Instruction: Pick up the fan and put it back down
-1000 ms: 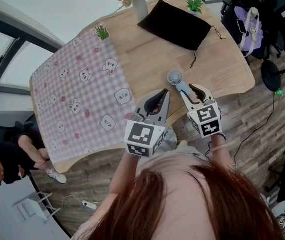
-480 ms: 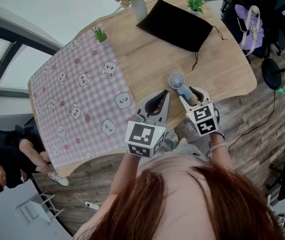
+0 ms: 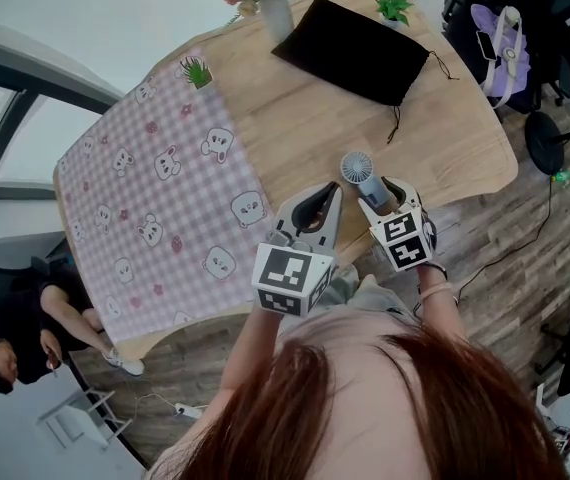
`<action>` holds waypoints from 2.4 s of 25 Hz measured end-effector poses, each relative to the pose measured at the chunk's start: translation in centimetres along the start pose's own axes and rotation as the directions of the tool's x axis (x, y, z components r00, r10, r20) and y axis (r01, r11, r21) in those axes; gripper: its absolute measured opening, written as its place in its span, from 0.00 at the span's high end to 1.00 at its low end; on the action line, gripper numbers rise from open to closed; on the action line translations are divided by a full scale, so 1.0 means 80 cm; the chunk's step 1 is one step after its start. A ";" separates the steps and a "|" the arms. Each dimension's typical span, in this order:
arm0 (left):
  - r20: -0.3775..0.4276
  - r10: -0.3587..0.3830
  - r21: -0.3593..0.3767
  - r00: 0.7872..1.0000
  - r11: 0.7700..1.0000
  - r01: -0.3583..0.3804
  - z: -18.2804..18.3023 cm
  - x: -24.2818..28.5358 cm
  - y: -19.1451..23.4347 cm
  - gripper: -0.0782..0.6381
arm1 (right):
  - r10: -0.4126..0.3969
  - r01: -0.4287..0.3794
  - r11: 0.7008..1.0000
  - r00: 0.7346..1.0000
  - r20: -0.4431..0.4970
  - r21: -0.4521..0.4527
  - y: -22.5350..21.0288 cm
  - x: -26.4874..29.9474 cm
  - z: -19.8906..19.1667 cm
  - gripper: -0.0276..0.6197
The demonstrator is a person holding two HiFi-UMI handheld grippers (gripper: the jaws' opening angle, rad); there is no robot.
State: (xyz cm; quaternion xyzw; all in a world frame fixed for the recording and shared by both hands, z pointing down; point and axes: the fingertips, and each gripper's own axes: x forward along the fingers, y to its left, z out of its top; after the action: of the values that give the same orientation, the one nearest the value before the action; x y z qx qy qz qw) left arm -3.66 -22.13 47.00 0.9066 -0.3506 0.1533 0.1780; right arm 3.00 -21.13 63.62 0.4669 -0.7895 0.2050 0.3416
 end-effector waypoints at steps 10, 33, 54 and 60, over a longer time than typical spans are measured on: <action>-0.016 -0.008 -0.016 1.000 1.000 0.008 -0.004 0.009 0.014 0.87 | 0.006 -0.004 1.000 0.998 -0.068 0.027 -0.004 0.031 -0.022 0.56; -0.009 0.029 -0.031 1.000 0.999 -0.029 -0.005 -0.009 0.014 0.87 | -0.001 0.004 0.995 0.999 -0.037 0.097 -0.010 0.040 -0.027 0.63; 0.053 0.164 -0.029 0.985 0.986 -0.162 0.023 -0.042 -0.005 0.87 | 0.035 -0.036 0.999 0.999 0.038 0.023 -0.014 -0.027 0.025 0.63; 0.081 0.190 -0.018 0.978 0.982 -0.189 0.038 -0.046 -0.012 0.87 | 0.050 -0.051 0.999 0.995 0.083 0.008 -0.018 -0.047 0.046 0.63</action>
State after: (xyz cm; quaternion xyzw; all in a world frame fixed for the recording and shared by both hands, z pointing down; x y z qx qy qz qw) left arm -5.18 -20.64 42.63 0.8738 -0.4430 0.1302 0.1524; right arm 4.18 -21.94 58.35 0.4566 -0.8135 0.1978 0.3011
